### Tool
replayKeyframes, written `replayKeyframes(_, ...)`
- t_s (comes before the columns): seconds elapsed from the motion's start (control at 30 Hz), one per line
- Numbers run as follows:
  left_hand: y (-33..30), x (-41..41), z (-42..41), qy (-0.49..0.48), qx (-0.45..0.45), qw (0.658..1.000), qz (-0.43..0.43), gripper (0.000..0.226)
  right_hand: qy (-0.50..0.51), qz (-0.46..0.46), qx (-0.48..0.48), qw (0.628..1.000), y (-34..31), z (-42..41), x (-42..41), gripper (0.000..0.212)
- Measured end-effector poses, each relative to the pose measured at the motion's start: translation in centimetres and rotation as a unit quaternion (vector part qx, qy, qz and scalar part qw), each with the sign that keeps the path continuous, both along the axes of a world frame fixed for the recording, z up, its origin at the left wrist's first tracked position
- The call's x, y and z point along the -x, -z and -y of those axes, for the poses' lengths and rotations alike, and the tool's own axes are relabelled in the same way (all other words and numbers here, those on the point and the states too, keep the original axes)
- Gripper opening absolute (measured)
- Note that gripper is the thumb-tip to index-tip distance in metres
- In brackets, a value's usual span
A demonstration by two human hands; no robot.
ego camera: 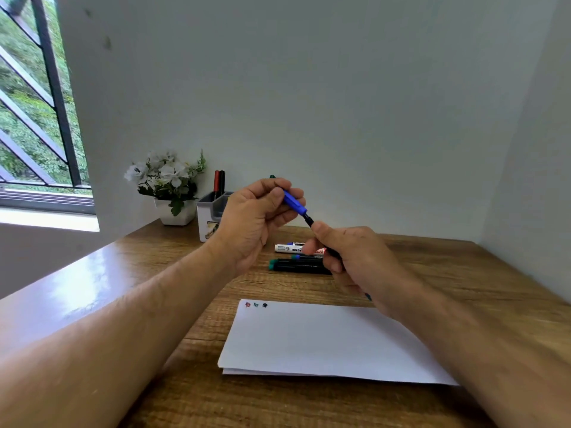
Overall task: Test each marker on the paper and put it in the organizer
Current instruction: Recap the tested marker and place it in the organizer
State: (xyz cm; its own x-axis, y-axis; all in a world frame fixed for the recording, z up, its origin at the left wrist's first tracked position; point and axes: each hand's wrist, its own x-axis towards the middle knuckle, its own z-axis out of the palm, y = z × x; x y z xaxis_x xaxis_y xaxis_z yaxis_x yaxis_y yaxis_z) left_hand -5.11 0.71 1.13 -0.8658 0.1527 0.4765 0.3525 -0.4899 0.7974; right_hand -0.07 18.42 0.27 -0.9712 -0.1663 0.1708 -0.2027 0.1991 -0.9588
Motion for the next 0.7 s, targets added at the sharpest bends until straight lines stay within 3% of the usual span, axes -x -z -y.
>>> replayKeyframes(0.13, -0.8, 0.6, 1.3, -0.099, 0.084, 0.991, 0.021, 0.024, -0.025, 0.011, 0.006, 1.0, 0.3, -0.5, -0.1, 0.037)
replayKeyframes(0.27, -1.0, 0.8, 2.2, -0.111, 0.188, 0.969, 0.115, 0.022, -0.013, 0.018, 0.037, 0.999, 0.4, 0.1, -0.1, 0.031)
replayKeyframes(0.4, -0.3, 0.7, 2.4, -0.126, 0.384, 0.905, 0.129, 0.021, -0.014, 0.018, 0.118, 0.993, 0.4, 0.6, -0.2, 0.037)
replayKeyframes(0.53, -0.3, 0.6, 1.9, -0.174, 0.558, 0.805, 0.104, 0.022, -0.04, 0.018, 0.181, 0.982, 0.3, 1.0, -0.5, 0.038)
replayKeyframes(0.6, -0.2, 0.6, 1.7, -0.172, 0.592, 0.776, 0.131, 0.022, -0.051, 0.02, 0.186, 0.981, 0.5, 1.2, -0.6, 0.041)
replayKeyframes(0.7, -0.2, 0.3, 1.5, -0.163, 0.607, 0.762, 0.158, 0.019, -0.063, 0.009, 0.154, 0.986, 0.8, 1.4, -0.8, 0.032)
